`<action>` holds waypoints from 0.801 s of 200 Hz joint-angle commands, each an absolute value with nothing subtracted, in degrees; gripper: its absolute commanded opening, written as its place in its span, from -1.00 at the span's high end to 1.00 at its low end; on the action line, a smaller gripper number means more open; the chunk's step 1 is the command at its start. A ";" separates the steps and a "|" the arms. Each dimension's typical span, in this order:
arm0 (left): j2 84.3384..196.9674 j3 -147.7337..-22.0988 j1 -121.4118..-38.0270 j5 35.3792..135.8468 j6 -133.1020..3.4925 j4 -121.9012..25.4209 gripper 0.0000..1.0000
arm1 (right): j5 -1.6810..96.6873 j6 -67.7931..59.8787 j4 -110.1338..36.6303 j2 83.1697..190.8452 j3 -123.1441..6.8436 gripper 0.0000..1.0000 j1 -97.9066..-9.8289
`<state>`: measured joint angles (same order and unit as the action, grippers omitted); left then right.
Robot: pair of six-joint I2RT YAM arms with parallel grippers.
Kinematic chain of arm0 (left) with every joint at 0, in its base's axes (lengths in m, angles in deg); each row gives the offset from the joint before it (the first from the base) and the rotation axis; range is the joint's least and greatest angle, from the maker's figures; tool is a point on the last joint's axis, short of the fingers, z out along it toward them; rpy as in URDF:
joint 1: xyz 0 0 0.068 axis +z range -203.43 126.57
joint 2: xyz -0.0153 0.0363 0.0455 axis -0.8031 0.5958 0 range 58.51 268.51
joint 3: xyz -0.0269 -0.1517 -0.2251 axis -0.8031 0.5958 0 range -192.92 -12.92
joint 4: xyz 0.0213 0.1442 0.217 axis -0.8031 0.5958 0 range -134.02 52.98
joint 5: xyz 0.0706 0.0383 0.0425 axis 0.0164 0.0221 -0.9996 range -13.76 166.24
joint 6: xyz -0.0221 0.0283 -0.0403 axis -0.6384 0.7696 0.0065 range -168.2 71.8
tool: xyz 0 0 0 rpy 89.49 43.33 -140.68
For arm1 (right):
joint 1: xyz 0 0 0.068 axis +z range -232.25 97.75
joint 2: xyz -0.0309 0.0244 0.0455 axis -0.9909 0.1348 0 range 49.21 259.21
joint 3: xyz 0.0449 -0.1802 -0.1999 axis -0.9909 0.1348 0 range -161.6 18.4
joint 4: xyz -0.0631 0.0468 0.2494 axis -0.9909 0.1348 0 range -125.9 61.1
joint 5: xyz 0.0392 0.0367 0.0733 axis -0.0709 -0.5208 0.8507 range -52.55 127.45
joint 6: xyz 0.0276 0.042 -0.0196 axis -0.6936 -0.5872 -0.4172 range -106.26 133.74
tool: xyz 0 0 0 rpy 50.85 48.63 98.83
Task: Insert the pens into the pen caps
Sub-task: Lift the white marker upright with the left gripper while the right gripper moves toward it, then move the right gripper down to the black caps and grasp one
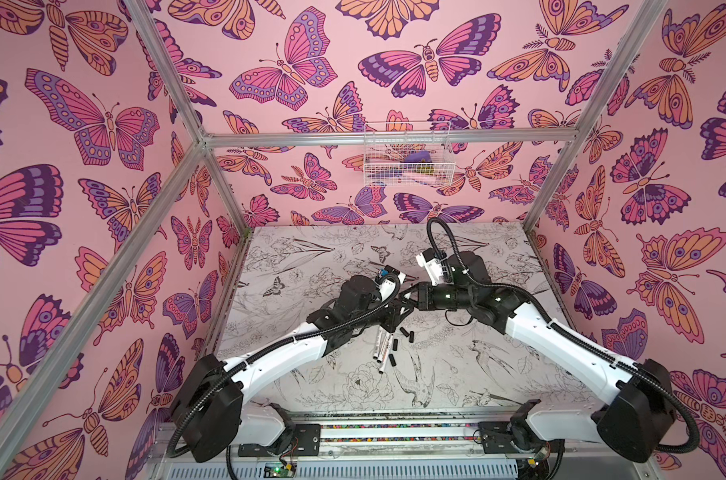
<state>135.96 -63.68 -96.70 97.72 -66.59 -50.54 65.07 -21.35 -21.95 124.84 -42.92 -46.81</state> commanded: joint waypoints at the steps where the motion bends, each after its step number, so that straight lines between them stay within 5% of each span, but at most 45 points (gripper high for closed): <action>1: 134.37 -64.86 -96.24 97.49 -65.86 -48.33 0.56 | 62.87 -17.91 -17.36 123.52 -45.14 0.88 -46.38; 18: 134.50 -65.01 -96.23 98.21 -65.91 -48.34 0.38 | 62.94 -17.00 -16.41 123.55 -45.40 0.89 -46.35; 45: 135.04 -65.21 -96.23 98.43 -66.11 -48.31 0.39 | 63.20 -16.52 -16.08 123.04 -45.31 0.91 -46.38; 97: 136.37 -65.83 -96.23 100.06 -66.91 -48.72 1.00 | 63.48 -16.03 -15.52 122.75 -45.36 0.92 -46.20; 113: 136.47 -65.36 -96.23 99.55 -67.77 -49.48 1.00 | 63.55 -16.02 -15.56 122.77 -45.40 0.88 -46.17; 138: 135.53 -62.27 -96.23 89.52 -70.72 -50.09 1.00 | 60.93 -15.94 -15.62 121.45 -45.07 0.12 -46.23; 160: 133.55 -58.01 -95.89 79.21 -73.95 -49.88 1.00 | 56.46 -16.40 -16.63 119.11 -42.88 -0.13 -46.70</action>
